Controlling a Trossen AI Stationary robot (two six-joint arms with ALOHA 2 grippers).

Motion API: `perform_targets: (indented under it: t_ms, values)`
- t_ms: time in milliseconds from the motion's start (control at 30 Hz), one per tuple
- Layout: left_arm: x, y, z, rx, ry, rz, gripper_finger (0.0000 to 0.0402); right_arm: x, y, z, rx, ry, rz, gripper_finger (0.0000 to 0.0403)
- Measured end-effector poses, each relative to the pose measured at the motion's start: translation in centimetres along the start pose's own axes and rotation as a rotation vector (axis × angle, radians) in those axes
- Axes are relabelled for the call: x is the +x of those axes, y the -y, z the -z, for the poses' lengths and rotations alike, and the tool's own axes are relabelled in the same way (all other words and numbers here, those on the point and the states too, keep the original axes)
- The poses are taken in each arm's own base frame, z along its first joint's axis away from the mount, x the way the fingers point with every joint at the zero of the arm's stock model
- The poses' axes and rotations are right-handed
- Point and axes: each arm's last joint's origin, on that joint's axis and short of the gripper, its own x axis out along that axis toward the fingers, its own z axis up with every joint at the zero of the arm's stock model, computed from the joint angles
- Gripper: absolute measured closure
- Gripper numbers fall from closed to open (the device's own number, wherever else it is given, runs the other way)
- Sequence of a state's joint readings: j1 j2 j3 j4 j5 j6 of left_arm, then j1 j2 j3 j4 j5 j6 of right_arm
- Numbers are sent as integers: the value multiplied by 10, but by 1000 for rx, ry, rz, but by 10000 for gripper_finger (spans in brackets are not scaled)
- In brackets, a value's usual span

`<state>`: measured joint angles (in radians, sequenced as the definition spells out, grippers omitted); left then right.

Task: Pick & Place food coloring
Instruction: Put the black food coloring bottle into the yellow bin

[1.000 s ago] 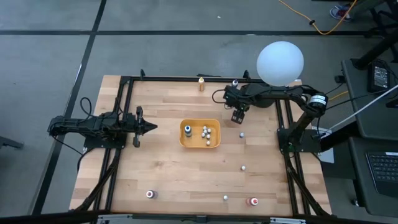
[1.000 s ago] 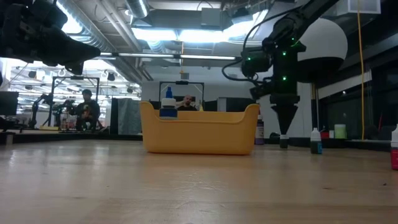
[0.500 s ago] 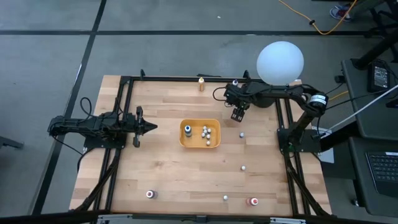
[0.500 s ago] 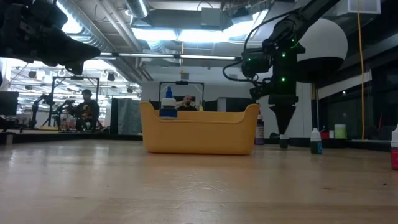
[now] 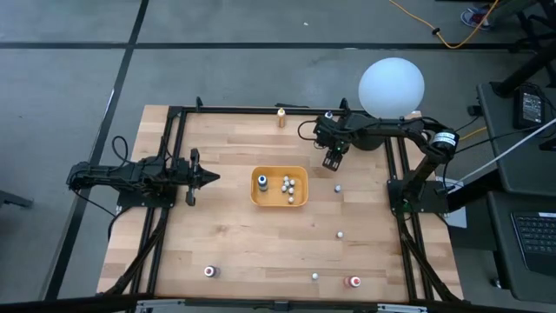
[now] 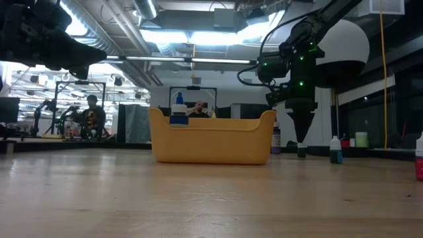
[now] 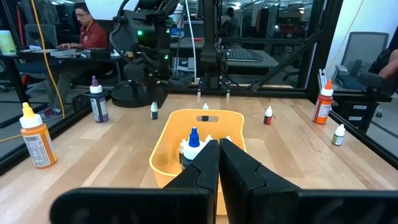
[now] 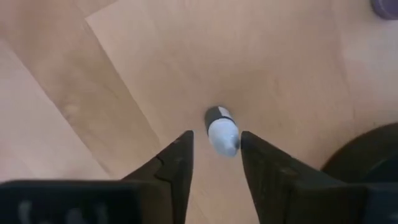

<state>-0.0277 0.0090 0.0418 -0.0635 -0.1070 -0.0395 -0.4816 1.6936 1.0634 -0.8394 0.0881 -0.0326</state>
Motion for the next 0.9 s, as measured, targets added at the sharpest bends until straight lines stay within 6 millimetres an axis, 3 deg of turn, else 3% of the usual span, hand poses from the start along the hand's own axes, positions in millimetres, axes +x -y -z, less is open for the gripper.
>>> perform_targets:
  t_ms: [900]
  values:
    - [0,0,0,0,0,0,395,-2,0,-1,-1,11,-3,373]
